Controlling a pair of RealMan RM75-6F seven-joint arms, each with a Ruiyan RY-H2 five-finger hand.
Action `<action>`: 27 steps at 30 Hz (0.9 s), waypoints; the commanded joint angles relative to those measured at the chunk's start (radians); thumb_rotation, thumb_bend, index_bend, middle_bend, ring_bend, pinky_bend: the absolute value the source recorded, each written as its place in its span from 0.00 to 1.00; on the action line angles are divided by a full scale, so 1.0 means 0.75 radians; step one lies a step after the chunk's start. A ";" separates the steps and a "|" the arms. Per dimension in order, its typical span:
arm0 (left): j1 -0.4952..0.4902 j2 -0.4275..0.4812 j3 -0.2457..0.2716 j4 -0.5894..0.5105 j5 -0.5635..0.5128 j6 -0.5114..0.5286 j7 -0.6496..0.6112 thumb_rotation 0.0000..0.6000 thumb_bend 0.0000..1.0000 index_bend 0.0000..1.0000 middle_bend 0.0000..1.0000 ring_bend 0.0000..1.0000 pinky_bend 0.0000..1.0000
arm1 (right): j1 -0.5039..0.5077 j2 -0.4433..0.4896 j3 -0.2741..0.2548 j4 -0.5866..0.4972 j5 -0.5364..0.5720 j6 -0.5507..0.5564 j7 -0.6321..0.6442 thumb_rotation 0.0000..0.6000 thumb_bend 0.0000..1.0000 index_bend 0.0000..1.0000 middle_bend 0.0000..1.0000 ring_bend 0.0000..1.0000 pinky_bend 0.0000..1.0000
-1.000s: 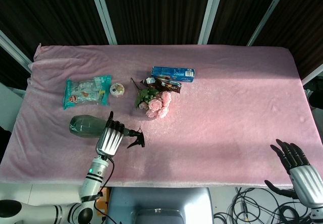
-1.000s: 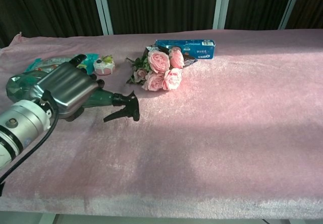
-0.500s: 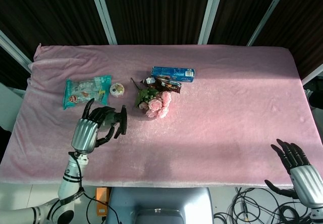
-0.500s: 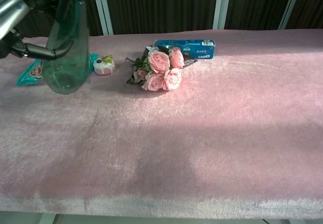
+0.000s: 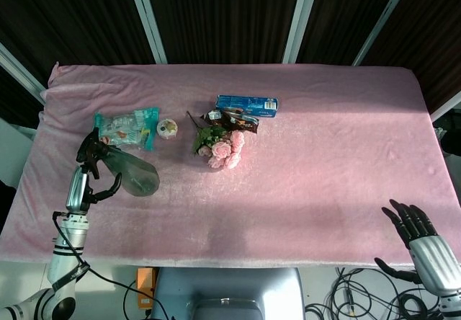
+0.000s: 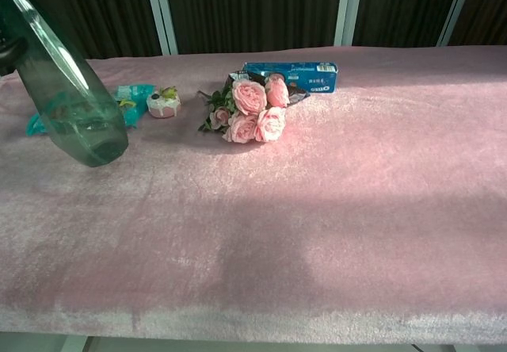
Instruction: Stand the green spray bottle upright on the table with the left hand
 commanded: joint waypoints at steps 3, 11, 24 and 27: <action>0.025 -0.056 0.016 0.121 0.045 -0.005 0.036 1.00 0.56 0.76 0.72 0.36 0.01 | -0.001 0.002 0.000 0.002 0.000 0.004 0.007 1.00 0.34 0.00 0.00 0.00 0.00; 0.027 -0.122 0.034 0.244 0.133 0.022 0.109 1.00 0.57 0.75 0.68 0.33 0.00 | -0.001 0.002 0.000 0.002 -0.001 0.005 0.009 1.00 0.34 0.00 0.00 0.00 0.00; 0.032 -0.139 0.021 0.309 0.146 -0.015 0.086 1.00 0.57 0.70 0.61 0.27 0.00 | -0.001 -0.001 -0.001 0.001 -0.001 0.002 0.000 1.00 0.33 0.00 0.00 0.00 0.00; 0.032 -0.139 0.020 0.317 0.150 -0.015 0.086 1.00 0.57 0.68 0.59 0.26 0.00 | -0.001 -0.001 -0.001 0.001 -0.001 0.003 0.000 1.00 0.33 0.00 0.00 0.00 0.00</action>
